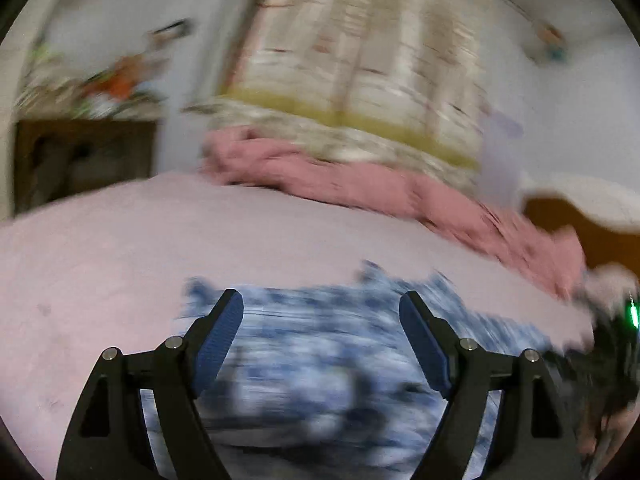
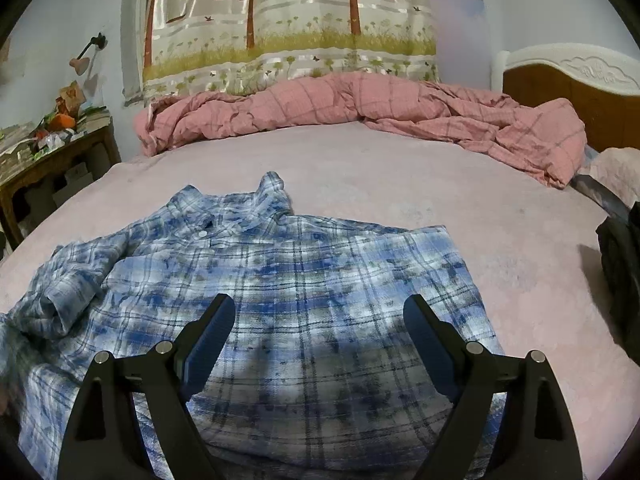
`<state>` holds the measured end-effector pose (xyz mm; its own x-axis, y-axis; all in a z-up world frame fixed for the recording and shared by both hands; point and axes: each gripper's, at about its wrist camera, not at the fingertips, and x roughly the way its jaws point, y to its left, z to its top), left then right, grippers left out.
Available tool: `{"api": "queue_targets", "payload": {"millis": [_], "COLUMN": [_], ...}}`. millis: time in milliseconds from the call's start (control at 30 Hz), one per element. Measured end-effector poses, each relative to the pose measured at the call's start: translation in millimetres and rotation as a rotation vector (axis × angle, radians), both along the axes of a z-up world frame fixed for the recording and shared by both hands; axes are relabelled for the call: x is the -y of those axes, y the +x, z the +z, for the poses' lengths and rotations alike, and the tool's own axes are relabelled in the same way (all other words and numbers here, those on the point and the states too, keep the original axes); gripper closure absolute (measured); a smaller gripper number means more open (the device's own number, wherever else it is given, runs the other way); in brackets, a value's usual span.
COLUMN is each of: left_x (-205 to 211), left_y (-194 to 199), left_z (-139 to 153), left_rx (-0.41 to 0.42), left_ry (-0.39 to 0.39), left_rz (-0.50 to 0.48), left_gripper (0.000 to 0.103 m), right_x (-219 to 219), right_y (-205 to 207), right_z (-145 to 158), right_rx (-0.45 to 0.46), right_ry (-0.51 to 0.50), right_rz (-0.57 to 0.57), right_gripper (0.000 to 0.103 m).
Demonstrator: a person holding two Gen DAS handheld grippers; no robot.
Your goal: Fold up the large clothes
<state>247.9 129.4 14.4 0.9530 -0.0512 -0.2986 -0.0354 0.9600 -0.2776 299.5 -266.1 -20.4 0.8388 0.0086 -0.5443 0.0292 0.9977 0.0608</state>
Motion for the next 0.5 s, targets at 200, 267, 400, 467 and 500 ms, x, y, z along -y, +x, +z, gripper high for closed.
{"api": "queue_targets", "payload": {"millis": [200, 267, 400, 467, 500], "left_x": [-70, -82, -95, -103, -106], "left_y": [12, 26, 43, 41, 37], "left_z": [-20, -36, -62, -67, -67], "left_rx": [-0.192, -0.309, -0.473, -0.472, -0.457], "left_ry": [-0.007, -0.053, -0.115, -0.180, -0.212], "left_rz": [0.347, 0.351, 0.357, 0.354, 0.358], "left_gripper": [0.037, 0.048, 0.060, 0.067, 0.072], "right_x": [-17, -35, -93, -126, -140], "right_y": [-6, -8, -13, -10, -9], "right_z": [9, 15, 34, 45, 49], "right_rx": [0.036, 0.042, 0.027, -0.004, -0.019], "right_ry": [-0.063, -0.118, -0.137, -0.093, -0.071], "right_rz": [0.060, 0.098, 0.280, 0.370, 0.405], "right_gripper": [0.015, 0.015, 0.015, 0.018, 0.019]}}
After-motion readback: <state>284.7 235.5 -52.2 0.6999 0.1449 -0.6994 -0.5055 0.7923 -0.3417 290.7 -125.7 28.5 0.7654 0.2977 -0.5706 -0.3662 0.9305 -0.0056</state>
